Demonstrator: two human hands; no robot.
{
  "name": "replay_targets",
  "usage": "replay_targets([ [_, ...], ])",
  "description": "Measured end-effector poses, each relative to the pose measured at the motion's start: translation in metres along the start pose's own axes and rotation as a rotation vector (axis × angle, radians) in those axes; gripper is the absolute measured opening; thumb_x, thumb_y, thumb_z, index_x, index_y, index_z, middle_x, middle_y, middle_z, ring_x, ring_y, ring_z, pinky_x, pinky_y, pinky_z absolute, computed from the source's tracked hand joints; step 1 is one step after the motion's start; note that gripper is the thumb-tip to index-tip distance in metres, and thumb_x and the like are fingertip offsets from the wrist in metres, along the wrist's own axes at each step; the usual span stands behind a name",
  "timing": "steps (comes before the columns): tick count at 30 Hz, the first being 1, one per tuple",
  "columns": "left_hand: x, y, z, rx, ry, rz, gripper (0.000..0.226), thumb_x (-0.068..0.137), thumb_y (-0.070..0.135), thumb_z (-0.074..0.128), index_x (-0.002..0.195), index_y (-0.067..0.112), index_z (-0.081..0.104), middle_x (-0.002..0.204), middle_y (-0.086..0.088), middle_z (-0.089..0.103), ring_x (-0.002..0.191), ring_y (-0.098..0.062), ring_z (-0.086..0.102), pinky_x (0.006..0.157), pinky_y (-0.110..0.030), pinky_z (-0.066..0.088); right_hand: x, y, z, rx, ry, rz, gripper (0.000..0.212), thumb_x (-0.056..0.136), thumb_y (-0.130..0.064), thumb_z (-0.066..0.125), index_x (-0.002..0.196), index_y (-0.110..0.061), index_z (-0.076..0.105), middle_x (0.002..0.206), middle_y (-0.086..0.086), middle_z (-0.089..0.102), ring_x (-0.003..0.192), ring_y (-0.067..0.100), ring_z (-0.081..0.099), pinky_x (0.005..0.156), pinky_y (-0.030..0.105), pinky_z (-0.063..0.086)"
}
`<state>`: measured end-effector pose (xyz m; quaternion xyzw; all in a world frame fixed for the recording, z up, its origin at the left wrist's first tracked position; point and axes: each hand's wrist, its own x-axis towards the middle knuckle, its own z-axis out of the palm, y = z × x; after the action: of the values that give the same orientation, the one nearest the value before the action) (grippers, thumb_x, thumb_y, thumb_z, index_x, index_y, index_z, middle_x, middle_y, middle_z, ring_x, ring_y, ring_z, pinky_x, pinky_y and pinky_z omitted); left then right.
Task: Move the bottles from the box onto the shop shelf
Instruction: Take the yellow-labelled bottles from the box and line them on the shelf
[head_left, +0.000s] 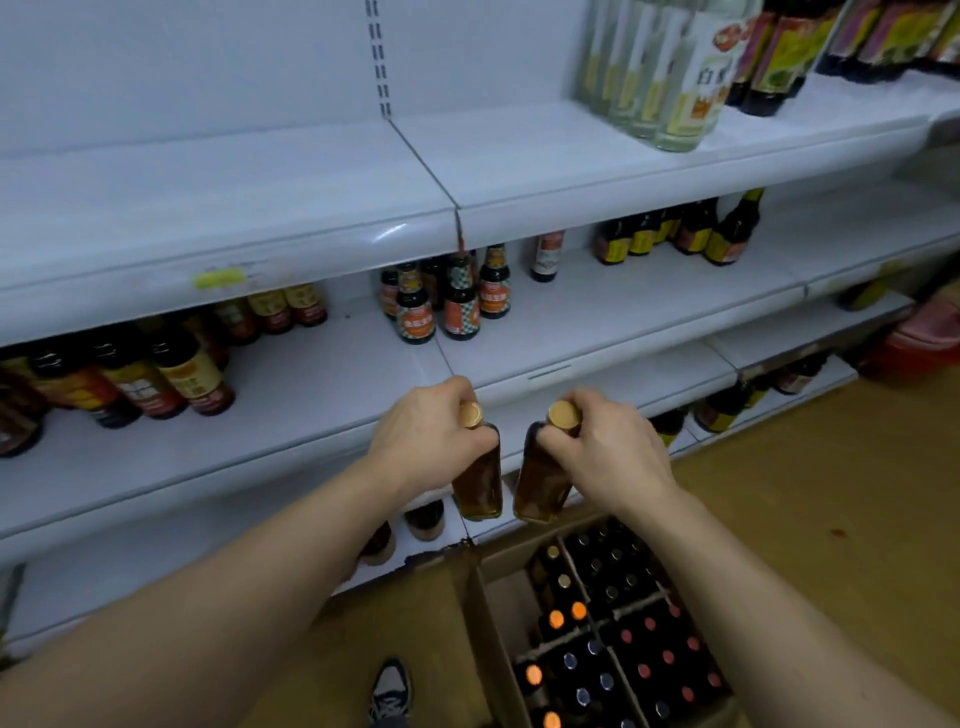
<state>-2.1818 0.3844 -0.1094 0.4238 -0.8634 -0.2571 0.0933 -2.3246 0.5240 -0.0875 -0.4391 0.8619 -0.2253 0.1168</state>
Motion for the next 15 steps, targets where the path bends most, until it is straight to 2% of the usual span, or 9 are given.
replay_targets([
  [3,-0.008,-0.009,-0.024,0.003,0.035,-0.046,0.022,0.079,0.047,0.066,0.094,0.034,0.055,0.086,0.008,0.06,0.082,-0.02,0.057,0.06,-0.032,0.042,0.005,-0.022,-0.003,0.008,-0.029,-0.063,0.023,0.09,-0.048,0.062,0.104,-0.031,0.055,0.088,-0.004,0.063,0.084,0.023,0.058,0.07,0.038,0.048],
  [7,-0.023,-0.028,-0.057,-0.002,0.099,-0.1,0.022,0.079,0.048,0.067,0.094,0.034,0.058,0.088,0.009,0.061,0.085,-0.02,0.058,0.067,-0.035,0.051,0.008,-0.055,-0.001,0.043,-0.058,-0.138,0.021,0.088,-0.049,0.063,0.101,-0.035,0.055,0.085,-0.01,0.062,0.083,0.019,0.06,0.073,0.041,0.054],
  [10,-0.037,-0.046,-0.08,-0.015,0.167,-0.125,0.023,0.076,0.05,0.066,0.091,0.034,0.059,0.087,0.009,0.062,0.085,-0.019,0.059,0.072,-0.039,0.055,0.005,-0.084,0.003,0.092,-0.078,-0.207,0.02,0.088,-0.049,0.065,0.098,-0.035,0.056,0.083,-0.009,0.063,0.079,0.016,0.061,0.07,0.043,0.056],
  [15,-0.067,-0.082,-0.118,-0.045,0.267,-0.176,0.029,0.068,0.056,0.062,0.09,0.037,0.059,0.088,0.01,0.062,0.086,-0.019,0.06,0.074,-0.042,0.057,-0.005,-0.139,0.01,0.098,-0.109,-0.357,0.017,0.091,-0.046,0.066,0.098,-0.034,0.057,0.082,-0.009,0.062,0.078,0.01,0.057,0.067,0.037,0.05],
])
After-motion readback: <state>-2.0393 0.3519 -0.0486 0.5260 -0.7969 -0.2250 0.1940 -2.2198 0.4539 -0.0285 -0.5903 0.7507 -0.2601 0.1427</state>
